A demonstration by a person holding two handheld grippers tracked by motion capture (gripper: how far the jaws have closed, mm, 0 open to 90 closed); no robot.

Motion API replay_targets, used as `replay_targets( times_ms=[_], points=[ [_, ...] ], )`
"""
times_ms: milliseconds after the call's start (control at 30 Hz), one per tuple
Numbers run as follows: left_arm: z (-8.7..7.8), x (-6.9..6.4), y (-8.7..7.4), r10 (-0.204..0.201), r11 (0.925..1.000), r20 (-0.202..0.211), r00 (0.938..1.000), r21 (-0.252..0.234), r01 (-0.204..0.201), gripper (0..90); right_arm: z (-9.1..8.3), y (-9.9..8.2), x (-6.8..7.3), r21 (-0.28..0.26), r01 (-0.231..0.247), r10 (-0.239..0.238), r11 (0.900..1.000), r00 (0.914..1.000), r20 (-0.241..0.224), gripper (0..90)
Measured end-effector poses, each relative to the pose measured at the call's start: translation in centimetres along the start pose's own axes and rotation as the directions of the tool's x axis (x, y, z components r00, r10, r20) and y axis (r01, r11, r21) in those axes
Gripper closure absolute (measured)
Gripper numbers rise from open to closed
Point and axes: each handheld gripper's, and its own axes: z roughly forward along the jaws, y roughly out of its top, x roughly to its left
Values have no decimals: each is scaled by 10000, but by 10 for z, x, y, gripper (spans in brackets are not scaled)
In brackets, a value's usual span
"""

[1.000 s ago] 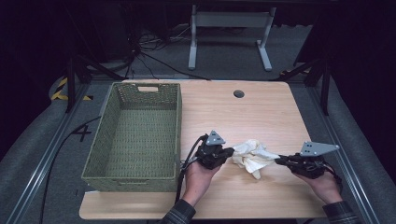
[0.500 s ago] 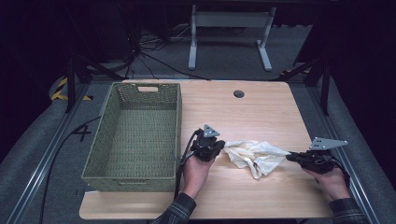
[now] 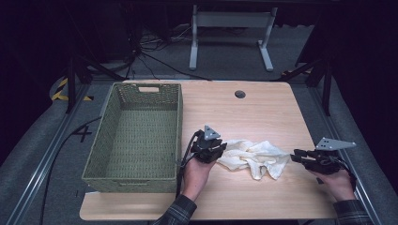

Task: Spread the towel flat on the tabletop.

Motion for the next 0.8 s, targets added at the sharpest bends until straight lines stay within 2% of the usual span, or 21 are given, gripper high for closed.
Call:
replay_targets(
  times_ms=[67, 133, 200, 300, 400, 467, 600, 633, 700, 800],
  points=[
    [0, -7, 0, 243, 9996, 312, 9992, 115, -247, 743, -4, 2, 4, -198, 80, -84, 9998, 9997, -233, 711],
    [4, -14, -1, 477, 9983, 681, 9965, 297, -498, 753, -3, 3, 9, -264, 157, -175, 9995, 9977, -660, 721],
    [9, -21, -3, 704, 9959, 990, 9926, 495, -756, 748, 3, 3, 18, -92, 321, -329, 9994, 9939, -1056, 721],
    [17, -28, -8, 900, 9918, 1246, 9881, 793, -1003, 723, 10, 2, 29, 205, 593, -556, 9980, 9872, -1493, 711],
    [26, -34, -13, 876, 9890, 1501, 9848, 1056, -1040, 698, 17, 1, 38, 535, 883, -779, 9947, 9818, -1733, 693],
    [29, -36, -15, 921, 9876, 1563, 9834, 1121, -1103, 684, 20, 0, 40, 655, 995, -863, 9929, 9798, -1805, 678],
    [46, -42, -22, 1182, 9761, 1544, 9809, 1632, -1434, 646, 27, -2, 44, 904, 1060, -848, 9903, 9735, -2122, 648],
    [46, -42, -22, 1182, 9761, 1544, 9809, 1632, -1434, 644, 27, -2, 44, 904, 1060, -848, 9903, 9735, -2122, 648],
    [52, -43, -24, 1337, 9712, 1402, 9811, 1783, -1579, 637, 35, -4, 49, 1225, 1318, -1028, 9837, 9704, -2185, 635],
    [59, -39, -26, 1492, 9657, 1144, 9822, 1965, -1696, 642, 40, -4, 51, 1407, 1501, -1172, 9786, 9688, -2183, 634]
  ],
)
